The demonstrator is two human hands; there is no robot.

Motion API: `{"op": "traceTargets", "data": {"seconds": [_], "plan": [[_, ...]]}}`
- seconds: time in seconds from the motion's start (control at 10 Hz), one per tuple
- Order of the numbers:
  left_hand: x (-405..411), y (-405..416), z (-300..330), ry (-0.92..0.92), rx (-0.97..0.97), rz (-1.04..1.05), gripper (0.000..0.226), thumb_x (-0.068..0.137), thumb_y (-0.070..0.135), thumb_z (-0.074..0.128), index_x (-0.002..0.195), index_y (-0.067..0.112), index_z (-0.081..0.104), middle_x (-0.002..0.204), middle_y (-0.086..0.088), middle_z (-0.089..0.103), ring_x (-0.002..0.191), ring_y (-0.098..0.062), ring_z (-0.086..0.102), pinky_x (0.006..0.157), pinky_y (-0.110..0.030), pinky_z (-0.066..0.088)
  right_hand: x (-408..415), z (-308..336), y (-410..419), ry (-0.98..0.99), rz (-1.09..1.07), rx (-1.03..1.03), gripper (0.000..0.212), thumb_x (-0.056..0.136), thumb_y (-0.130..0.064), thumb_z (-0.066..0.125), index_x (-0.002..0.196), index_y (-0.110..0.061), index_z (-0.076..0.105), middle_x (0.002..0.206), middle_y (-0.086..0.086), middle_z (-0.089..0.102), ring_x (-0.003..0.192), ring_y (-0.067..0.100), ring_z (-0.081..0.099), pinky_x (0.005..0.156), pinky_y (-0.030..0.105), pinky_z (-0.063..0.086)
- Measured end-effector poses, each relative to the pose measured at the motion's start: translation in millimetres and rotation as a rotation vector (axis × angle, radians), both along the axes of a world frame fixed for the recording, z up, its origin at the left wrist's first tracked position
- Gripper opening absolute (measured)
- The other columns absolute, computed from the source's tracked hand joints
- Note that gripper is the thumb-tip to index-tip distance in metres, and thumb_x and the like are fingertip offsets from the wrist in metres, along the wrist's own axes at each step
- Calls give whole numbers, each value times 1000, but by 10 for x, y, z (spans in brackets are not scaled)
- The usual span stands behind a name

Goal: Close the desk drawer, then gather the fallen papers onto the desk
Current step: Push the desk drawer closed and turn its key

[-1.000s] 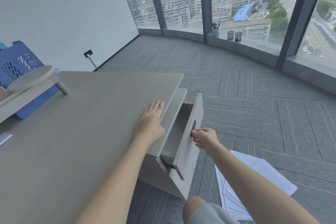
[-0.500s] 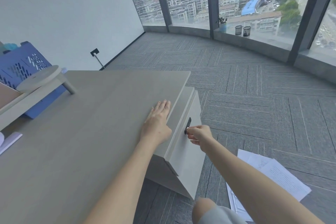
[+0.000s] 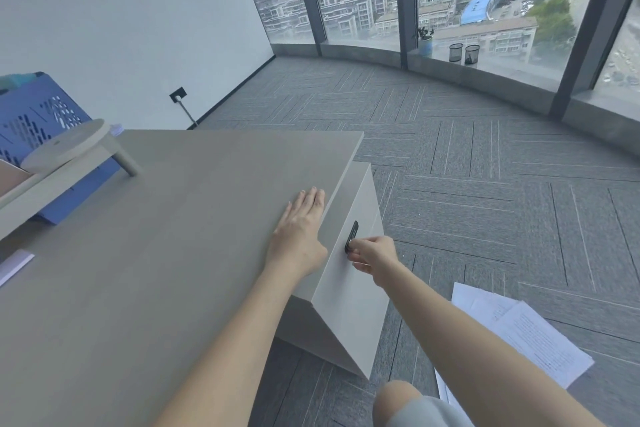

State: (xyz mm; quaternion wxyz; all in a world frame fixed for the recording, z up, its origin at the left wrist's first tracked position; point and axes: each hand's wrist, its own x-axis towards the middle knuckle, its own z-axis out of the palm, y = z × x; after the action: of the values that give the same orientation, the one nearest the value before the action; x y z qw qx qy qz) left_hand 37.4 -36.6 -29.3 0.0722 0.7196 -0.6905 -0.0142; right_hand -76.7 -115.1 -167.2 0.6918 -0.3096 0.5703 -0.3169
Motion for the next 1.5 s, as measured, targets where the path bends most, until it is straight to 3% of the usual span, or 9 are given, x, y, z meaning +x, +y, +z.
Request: {"op": "traceTargets", "data": {"seconds": [0.1,0.3,0.5,0.8,0.9,1.0,1.1,1.2,1.5], "plan": [[-2,8,8,10,4,2,91,75,-6,40,157,16,7,167,2,7,154,-15,2,125,-33,3,-99,61,-4,9,123,-8,5,81,-7,67,81,-11,64,70,6,63,70,21,63,57,23,52],[16,0,6,20,7,1,91,76,-4,42,157,17,6,167,3,6,154,-14,2,125,-32,3,-216,122,-76,214,452,-227,7,85,-19,57,82,-14,61,78,5,66,61,18,59,56,22,46],[27,-11,-17,26,0,6,92,76,-4,41,157,18,6,167,4,6,154,-13,1,125,-31,2,-214,159,-135,349,644,-359,15,89,-18,48,84,-13,61,78,5,68,62,18,61,54,24,47],[36,-25,-30,22,-6,9,92,76,-5,41,157,19,6,167,5,6,154,-13,2,125,-30,2,-274,162,-179,504,774,-538,28,92,-22,48,97,0,64,73,0,70,51,14,57,47,22,45],[38,-24,-38,19,-9,13,92,76,-6,41,157,19,6,167,5,6,154,-12,1,125,-29,1,-286,153,-173,562,775,-614,31,95,-24,48,97,3,63,73,1,70,53,18,57,52,26,45],[39,-25,-42,24,-11,18,93,75,-6,40,157,20,6,167,6,6,154,-11,1,124,-28,0,-298,142,-138,612,756,-716,26,95,-22,51,92,2,59,76,12,72,59,27,63,56,31,46],[33,-26,-41,24,-19,21,94,74,-6,41,157,20,6,167,7,6,153,-11,2,124,-28,0,-306,155,-86,750,742,-917,18,96,-21,52,96,-5,61,88,17,71,84,38,65,62,35,38],[32,-27,-44,27,-19,24,93,74,-6,40,157,20,6,167,7,6,153,-10,1,124,-27,0,-293,148,-51,884,760,-1052,21,97,-23,48,110,-10,60,99,19,72,92,41,65,63,35,35],[29,-16,-40,27,-15,20,93,74,-6,40,157,20,7,167,6,6,153,-11,1,125,-29,1,-269,151,-70,1040,797,-1126,24,94,-24,47,111,-13,60,98,18,73,92,40,67,63,35,36]]}}
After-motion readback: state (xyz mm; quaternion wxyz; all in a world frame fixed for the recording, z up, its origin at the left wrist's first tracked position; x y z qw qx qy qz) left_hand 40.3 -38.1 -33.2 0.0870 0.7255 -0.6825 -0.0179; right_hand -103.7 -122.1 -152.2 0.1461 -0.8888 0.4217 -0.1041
